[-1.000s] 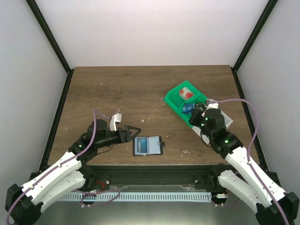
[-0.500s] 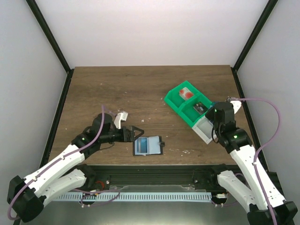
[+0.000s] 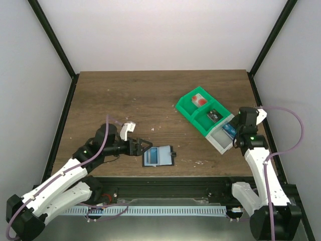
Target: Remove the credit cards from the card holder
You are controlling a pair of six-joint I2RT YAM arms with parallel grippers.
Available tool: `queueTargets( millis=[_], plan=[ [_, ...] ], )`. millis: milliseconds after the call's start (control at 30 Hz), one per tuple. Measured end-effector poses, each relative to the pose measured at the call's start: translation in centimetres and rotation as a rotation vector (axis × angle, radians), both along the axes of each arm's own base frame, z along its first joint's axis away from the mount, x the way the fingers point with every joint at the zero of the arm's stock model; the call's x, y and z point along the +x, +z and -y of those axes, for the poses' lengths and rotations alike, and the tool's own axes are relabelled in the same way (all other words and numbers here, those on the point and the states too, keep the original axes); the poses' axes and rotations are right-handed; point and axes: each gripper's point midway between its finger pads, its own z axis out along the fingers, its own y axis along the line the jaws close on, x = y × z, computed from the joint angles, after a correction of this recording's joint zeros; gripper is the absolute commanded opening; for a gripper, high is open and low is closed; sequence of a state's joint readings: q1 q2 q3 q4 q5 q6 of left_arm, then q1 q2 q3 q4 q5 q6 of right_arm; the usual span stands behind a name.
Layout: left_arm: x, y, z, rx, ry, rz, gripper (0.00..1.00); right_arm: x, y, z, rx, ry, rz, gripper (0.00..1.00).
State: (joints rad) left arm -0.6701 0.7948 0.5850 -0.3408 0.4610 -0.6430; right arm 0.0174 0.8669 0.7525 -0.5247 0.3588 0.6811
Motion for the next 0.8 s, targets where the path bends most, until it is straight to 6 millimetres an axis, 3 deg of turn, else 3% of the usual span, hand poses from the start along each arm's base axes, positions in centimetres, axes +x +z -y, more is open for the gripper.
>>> queueTargets(
  millis=[167,533,800],
  plan=[
    [-0.2,0.8,-0.1,-0.019,0.0,0.024,1.0,0.3,-2.3,0.4,0.026,0.005,-0.043,0.0],
    [-0.1,0.7,-0.2,-0.016,0.007,0.027,1.0,0.7,-5.8,-0.7,0.084,0.049,-0.092,0.01],
    [0.0,0.7,-0.3,-0.013,0.012,0.029,1.0,1.6,-6.9,-0.8,0.086,0.064,-0.071,0.01]
  ],
)
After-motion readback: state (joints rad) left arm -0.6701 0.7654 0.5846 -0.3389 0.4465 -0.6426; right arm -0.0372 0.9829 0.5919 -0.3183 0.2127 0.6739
